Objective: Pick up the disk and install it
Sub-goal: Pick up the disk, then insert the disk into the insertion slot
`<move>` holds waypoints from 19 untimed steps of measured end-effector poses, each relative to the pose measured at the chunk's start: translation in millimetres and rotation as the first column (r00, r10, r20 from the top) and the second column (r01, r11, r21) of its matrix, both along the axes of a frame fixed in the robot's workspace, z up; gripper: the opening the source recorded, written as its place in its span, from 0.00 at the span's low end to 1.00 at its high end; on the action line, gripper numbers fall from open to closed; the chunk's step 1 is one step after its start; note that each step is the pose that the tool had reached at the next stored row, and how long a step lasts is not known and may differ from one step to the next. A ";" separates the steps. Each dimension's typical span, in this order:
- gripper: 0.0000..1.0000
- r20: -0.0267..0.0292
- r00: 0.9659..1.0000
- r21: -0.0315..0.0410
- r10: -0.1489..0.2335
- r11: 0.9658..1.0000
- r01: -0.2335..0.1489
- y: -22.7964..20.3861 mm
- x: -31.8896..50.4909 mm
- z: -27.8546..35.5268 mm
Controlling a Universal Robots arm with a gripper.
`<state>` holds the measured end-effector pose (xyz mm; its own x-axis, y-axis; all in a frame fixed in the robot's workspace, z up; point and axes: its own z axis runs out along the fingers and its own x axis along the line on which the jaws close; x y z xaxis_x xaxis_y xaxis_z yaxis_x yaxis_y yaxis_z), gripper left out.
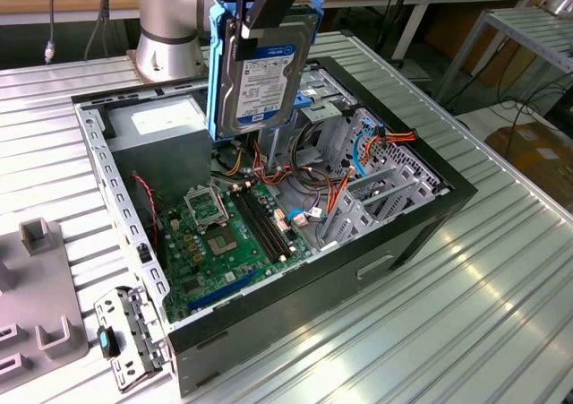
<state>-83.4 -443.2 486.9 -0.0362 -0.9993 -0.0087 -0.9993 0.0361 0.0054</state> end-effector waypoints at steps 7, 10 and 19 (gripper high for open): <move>0.37 0.000 1.000 0.000 0.000 1.000 0.000 0.0 0.3 0.0; 0.37 0.000 1.000 0.000 0.000 1.000 0.000 -0.6 0.3 0.0; 0.37 0.000 1.000 0.000 0.000 1.000 0.000 -5.4 0.3 0.0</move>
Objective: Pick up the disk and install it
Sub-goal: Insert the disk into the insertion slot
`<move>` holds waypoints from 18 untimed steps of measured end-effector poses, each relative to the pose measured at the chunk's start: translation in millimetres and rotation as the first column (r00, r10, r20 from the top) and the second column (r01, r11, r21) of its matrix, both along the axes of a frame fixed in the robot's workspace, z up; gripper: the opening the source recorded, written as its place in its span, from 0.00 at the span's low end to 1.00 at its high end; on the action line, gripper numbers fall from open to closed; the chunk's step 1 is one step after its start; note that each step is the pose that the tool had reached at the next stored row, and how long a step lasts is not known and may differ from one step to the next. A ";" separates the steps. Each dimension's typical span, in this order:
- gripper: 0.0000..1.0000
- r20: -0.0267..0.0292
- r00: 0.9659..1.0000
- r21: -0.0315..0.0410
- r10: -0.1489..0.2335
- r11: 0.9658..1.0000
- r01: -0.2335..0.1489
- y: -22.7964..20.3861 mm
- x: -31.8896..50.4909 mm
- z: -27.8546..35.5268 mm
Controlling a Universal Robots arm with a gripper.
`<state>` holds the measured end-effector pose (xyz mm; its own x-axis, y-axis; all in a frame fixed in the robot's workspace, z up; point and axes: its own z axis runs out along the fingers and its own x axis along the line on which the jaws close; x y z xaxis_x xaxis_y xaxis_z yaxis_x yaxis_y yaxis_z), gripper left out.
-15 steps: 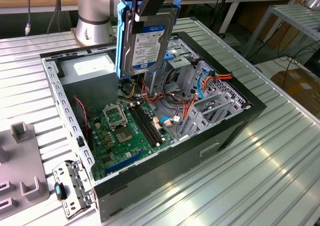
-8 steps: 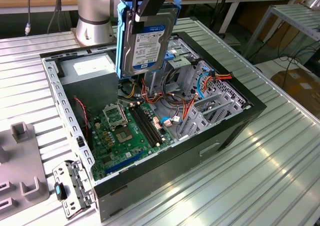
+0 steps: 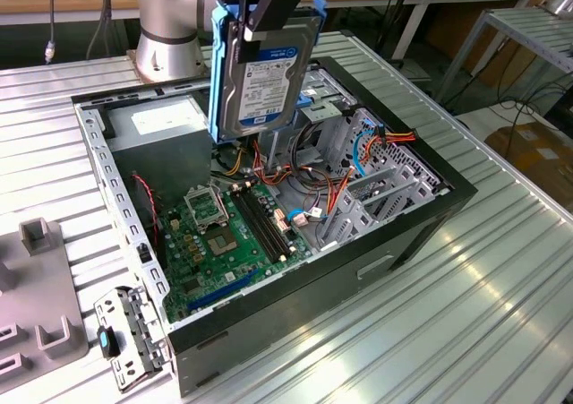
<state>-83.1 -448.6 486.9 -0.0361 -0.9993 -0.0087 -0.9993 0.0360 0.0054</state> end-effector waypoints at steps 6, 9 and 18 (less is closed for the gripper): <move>0.37 0.000 1.000 0.000 0.000 1.000 0.000 -4.5 0.0 0.0; 0.37 0.000 1.000 0.000 0.000 1.000 0.000 -7.0 0.0 0.0; 0.37 0.000 1.000 0.000 0.000 1.000 0.000 -12.0 0.0 0.0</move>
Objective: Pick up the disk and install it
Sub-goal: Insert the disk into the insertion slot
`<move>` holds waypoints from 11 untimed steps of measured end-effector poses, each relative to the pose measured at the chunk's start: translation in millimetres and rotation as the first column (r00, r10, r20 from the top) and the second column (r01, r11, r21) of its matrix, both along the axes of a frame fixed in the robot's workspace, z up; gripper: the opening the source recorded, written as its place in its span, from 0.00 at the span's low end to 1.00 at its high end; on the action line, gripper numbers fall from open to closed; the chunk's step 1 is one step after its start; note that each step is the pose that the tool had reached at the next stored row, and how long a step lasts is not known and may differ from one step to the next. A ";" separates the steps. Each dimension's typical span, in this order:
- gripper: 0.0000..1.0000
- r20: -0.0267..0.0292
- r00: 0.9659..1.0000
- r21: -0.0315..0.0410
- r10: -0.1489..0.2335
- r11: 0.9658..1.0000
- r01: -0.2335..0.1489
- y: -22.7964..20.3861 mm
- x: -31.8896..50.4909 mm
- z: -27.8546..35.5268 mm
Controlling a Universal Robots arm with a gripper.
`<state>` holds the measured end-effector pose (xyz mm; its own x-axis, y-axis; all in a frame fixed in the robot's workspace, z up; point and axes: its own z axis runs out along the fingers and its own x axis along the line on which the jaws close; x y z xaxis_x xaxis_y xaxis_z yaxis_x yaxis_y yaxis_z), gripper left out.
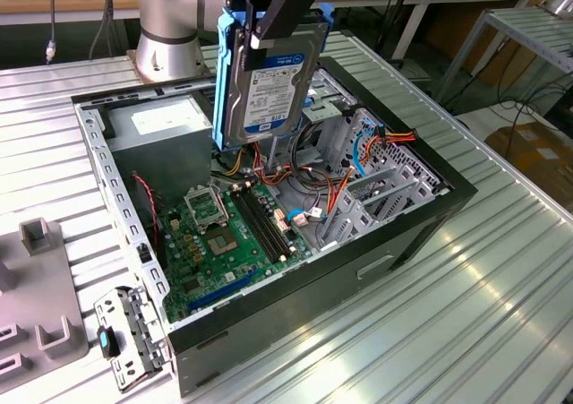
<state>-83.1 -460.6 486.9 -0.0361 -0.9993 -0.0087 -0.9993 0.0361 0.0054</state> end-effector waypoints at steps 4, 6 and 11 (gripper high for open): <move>0.37 0.000 1.000 0.000 0.000 1.000 0.000 -1.5 0.0 0.0; 0.37 0.000 1.000 0.000 0.000 1.000 0.000 -2.0 0.0 0.0; 0.37 0.000 1.000 0.000 0.000 1.000 0.000 -3.6 0.0 0.0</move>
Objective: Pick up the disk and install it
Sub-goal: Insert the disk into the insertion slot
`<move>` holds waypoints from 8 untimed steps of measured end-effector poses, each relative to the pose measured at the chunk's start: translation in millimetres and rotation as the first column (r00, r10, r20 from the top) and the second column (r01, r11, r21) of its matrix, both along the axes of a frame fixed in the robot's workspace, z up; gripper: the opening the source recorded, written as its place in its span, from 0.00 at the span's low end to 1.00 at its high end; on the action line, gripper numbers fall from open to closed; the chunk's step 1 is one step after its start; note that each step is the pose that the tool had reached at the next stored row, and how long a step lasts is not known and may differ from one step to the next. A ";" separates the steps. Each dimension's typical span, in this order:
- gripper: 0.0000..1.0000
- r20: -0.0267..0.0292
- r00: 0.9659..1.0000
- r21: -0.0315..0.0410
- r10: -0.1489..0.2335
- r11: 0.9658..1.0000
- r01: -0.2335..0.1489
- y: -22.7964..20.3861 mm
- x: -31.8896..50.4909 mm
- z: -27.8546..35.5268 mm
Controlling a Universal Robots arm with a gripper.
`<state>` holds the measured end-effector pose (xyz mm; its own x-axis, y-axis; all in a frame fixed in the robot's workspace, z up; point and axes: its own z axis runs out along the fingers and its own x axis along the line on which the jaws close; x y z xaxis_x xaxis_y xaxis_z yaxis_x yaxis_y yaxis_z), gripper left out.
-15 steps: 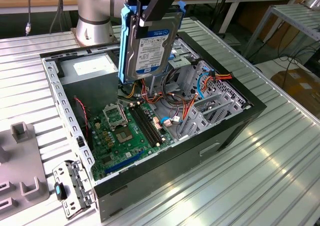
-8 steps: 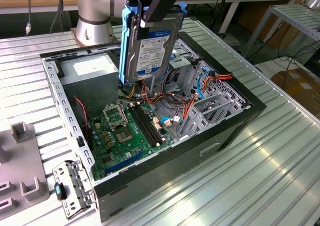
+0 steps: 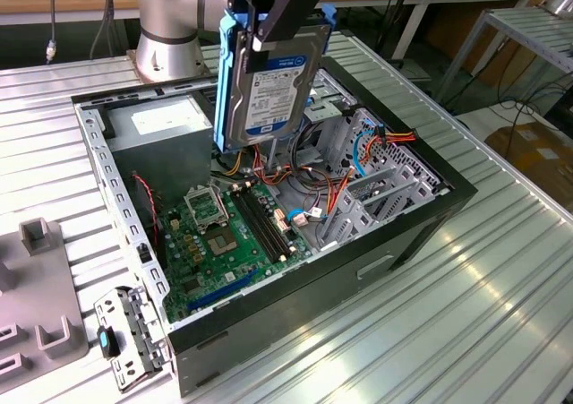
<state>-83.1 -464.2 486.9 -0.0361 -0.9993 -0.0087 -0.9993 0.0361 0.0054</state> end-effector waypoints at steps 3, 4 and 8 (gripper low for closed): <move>0.37 0.000 1.000 0.000 0.000 1.000 0.000 -0.7 0.0 0.0; 0.37 0.000 1.000 0.000 0.000 1.000 0.000 -0.9 0.0 0.0; 0.37 0.000 1.000 0.000 0.000 1.000 0.000 -2.5 0.0 0.0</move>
